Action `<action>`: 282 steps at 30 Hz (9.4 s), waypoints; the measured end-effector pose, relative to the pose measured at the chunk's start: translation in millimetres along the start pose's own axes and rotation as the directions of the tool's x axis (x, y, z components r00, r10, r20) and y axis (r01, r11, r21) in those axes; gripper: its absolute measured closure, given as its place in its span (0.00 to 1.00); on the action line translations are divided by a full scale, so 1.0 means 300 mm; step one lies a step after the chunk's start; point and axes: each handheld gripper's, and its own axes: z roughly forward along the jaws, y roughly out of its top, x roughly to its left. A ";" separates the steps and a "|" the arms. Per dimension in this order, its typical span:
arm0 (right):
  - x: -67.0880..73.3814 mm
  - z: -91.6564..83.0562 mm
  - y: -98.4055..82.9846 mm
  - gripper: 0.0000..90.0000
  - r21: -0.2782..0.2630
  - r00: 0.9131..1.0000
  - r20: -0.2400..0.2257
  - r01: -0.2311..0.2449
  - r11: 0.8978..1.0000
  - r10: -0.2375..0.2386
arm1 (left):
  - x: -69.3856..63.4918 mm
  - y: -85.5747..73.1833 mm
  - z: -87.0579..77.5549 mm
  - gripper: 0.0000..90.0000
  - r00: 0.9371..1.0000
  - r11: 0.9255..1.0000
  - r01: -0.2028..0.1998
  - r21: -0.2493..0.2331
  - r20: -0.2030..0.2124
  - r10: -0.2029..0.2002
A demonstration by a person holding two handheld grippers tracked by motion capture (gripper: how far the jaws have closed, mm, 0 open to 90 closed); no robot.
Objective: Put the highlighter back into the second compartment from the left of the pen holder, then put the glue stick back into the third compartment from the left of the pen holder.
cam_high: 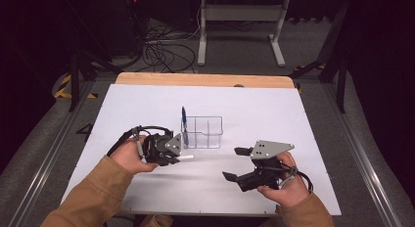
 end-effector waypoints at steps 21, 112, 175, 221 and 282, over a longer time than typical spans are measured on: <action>0.003 0.000 -0.001 0.18 0.003 1.000 0.000 0.001 1.000 -0.001 | 0.052 0.047 -0.132 0.87 0.990 0.925 0.093 -0.367 -0.066 -0.125; -0.021 -0.039 -0.003 0.18 -0.018 0.999 0.038 -0.017 1.000 0.018 | 0.095 0.006 -0.097 0.20 0.873 0.538 0.242 -0.808 -0.061 -0.483; -0.053 -0.080 -0.006 0.09 -0.061 0.990 0.130 -0.040 0.997 0.047 | -0.211 -0.333 -0.061 0.07 0.797 0.597 0.309 -0.740 -0.141 -0.587; -0.172 -0.122 0.025 0.17 0.051 0.948 0.310 -0.089 0.995 0.069 | -0.262 -0.392 -0.062 0.08 0.744 0.566 0.330 -0.756 -0.162 -0.649; -0.328 -0.032 -0.059 0.53 0.281 0.618 0.648 -0.737 0.615 0.445 | -0.266 -0.393 -0.063 0.10 0.736 0.577 0.337 -0.744 -0.173 -0.654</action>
